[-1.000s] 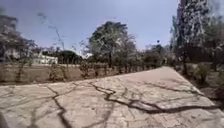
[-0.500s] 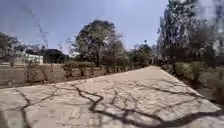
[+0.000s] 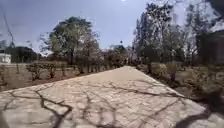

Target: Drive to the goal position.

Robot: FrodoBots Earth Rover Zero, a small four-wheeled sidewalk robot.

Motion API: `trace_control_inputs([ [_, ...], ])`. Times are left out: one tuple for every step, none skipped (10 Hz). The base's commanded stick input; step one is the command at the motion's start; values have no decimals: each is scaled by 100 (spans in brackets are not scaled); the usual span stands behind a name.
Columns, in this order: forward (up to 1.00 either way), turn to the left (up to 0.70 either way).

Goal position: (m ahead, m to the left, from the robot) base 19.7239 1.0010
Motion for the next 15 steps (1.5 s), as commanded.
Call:
trace_control_inputs([
  [70,-22],
  [70,-24],
  [70,-11],
  [70,0],
  [70,0],
  [70,0],
  [70,0],
  [70,0],
  [70,0],
  [70,0],
  [70,0],
  [70,0],
  [70,0],
  [70,0],
  [70,0],
])
